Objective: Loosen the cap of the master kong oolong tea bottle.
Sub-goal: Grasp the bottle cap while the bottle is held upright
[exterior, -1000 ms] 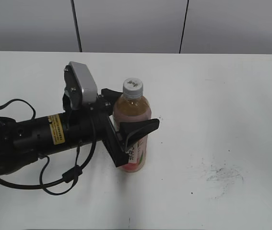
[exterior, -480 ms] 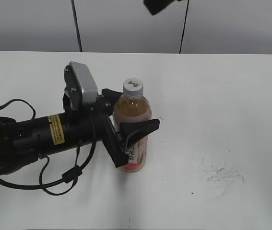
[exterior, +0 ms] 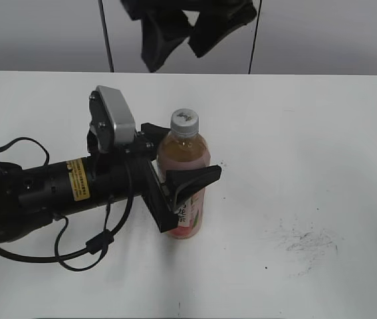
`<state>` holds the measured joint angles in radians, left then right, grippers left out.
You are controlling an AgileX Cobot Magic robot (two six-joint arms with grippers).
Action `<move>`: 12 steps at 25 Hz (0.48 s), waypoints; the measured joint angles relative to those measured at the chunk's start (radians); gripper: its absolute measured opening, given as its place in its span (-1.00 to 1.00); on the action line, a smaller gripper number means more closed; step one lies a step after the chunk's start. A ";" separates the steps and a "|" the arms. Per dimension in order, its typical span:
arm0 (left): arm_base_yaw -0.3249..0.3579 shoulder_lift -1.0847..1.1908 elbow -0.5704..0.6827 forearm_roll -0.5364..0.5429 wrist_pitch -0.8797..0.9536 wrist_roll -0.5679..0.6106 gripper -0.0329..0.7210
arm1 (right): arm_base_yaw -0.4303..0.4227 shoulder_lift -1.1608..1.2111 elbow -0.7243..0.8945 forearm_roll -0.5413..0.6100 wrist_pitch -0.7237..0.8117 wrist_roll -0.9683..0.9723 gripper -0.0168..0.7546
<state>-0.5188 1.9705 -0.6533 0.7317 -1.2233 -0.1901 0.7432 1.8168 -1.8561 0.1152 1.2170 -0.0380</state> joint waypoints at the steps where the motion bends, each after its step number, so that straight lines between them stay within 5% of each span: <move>1: 0.000 0.000 0.000 0.000 0.000 0.000 0.27 | 0.012 0.000 0.000 -0.001 0.000 0.038 0.35; 12: 0.000 0.000 0.000 0.000 0.000 0.001 0.27 | 0.049 -0.024 0.121 -0.033 0.003 0.214 0.35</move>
<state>-0.5188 1.9705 -0.6533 0.7317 -1.2233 -0.1890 0.7926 1.7928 -1.7356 0.0825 1.2200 0.1764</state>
